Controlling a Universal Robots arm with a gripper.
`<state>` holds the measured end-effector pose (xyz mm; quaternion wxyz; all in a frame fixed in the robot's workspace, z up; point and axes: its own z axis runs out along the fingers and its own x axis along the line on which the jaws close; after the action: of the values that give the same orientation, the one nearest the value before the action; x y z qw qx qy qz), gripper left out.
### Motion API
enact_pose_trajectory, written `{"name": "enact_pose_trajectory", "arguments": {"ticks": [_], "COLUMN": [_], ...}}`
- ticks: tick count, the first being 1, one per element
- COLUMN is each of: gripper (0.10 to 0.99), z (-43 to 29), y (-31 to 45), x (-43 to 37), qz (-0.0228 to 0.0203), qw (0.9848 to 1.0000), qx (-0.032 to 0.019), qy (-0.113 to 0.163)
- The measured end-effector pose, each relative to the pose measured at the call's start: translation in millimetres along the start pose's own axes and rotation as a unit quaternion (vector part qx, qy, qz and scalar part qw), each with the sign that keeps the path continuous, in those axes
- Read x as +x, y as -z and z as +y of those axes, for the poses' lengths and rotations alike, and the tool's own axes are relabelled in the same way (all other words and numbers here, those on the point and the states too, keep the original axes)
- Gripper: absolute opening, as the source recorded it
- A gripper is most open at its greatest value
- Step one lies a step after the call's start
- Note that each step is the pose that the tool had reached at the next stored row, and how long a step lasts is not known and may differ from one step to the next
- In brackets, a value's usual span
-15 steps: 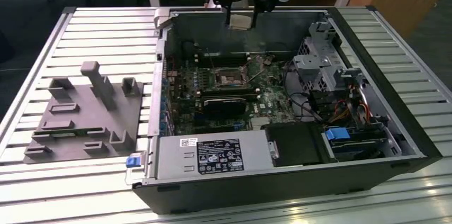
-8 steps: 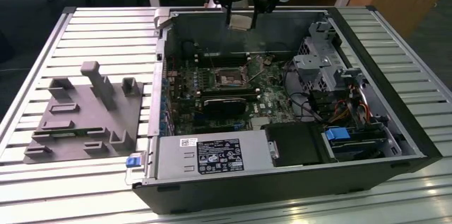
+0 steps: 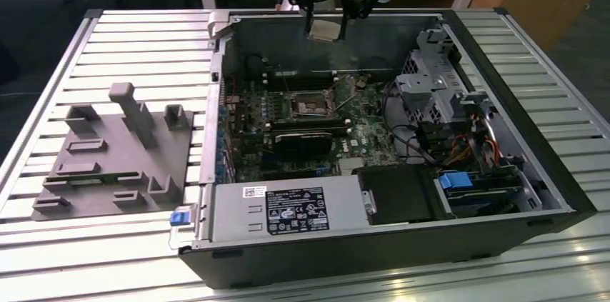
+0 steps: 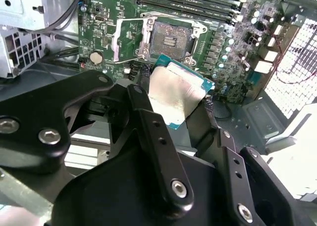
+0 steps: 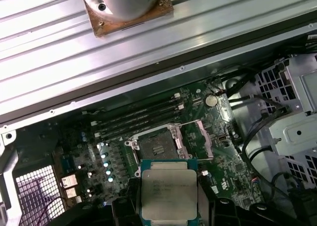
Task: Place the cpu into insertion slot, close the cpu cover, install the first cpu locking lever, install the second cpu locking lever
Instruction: 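Place the cpu into insertion slot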
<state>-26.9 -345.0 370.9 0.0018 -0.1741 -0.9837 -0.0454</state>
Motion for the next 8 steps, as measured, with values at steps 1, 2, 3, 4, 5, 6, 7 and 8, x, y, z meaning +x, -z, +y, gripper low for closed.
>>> {"name": "enact_pose_trajectory", "arguments": {"ticks": [1,2,3,4,5,6,7,8], "gripper": [0.541,0.541,0.541,0.541,0.541,0.541,0.541,0.541], "z": [0.0,0.1,0.1,0.2,0.3,0.3,0.3,0.3], "y": [-0.1,-0.1,-0.2,-0.3,-0.3,-0.4,-0.5,-0.5], "x": [0.0,0.0,0.0,0.1,0.1,0.1,0.1,0.1], "qz": [-0.0002,-0.0004,-0.0006,-0.0008,-0.001,-0.0012,-0.0015,-0.0017], "qw": [1.0,1.0,1.0,1.0,0.9999,0.9999,0.9999,0.9998], "qx": [-0.0001,-0.0001,-0.0002,-0.0002,-0.0002,-0.0003,-0.0004,-0.0004], "qy": [-0.003,-0.005,-0.007,-0.009,-0.011,-0.014,-0.016,-0.018]}}
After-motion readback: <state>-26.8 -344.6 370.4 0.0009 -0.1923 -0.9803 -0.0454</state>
